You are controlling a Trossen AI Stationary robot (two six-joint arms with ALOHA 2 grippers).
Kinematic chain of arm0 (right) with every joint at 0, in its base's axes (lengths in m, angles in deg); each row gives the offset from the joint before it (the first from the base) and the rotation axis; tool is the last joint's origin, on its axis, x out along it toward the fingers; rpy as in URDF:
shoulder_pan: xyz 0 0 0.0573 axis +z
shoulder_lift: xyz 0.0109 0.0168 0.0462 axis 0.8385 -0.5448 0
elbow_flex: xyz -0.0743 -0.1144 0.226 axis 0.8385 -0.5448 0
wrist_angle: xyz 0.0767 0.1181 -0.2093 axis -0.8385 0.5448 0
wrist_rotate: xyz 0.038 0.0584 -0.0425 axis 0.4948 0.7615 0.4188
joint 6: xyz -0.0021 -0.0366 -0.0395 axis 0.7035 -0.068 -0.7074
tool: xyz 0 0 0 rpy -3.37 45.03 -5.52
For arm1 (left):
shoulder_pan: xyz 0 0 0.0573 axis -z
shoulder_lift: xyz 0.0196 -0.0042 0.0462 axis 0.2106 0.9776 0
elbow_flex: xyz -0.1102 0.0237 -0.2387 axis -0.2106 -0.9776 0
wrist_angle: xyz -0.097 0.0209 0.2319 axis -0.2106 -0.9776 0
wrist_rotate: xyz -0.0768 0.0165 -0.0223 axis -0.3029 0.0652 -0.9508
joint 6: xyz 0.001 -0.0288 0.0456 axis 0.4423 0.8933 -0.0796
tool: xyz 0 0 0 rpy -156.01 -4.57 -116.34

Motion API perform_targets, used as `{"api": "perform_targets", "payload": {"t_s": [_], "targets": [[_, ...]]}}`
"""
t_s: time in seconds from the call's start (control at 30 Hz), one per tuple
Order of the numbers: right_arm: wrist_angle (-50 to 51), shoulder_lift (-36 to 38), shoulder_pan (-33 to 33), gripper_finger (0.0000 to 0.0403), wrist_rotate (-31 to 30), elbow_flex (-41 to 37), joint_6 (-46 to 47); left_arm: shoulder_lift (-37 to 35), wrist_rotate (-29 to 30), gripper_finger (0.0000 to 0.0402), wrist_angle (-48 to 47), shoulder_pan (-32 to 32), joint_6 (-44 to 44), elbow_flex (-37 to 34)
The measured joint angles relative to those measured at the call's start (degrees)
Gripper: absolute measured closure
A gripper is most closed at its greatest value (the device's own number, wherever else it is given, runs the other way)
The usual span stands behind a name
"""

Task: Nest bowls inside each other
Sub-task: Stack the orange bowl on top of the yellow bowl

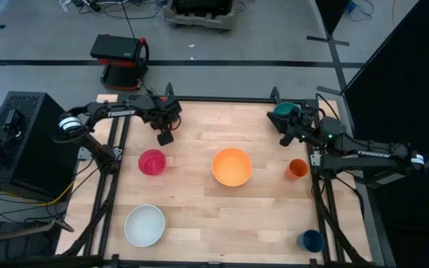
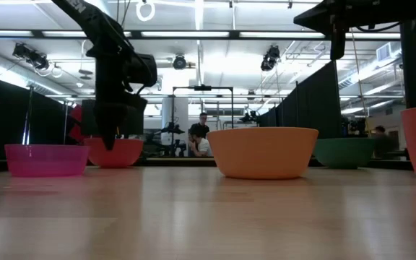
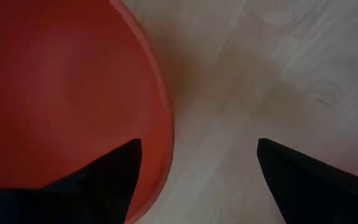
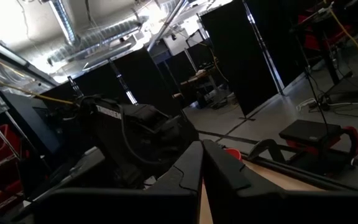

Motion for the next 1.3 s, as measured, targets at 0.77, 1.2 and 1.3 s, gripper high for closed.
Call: {"api": "perform_targets", "payload": {"t_s": [0.77, 1.2, 1.3], "targets": [[0.0, 0.0, 0.0, 0.0403, -0.1, 0.0, -0.6, 0.1, -2.5, 0.04, -4.6, 5.1, -6.1, 11.9], [0.0, 0.0, -0.8, 0.0403, -0.8, 0.0, -2.2, -0.9, -2.9, 0.0401, -14.2, 19.2, -21.6, 35.6], [0.0, 0.0, -1.9, 0.0403, -1.0, 0.0, -2.2, 0.1, -3.0, 0.0401, -13.3, 24.0, -26.1, 39.2]]}}
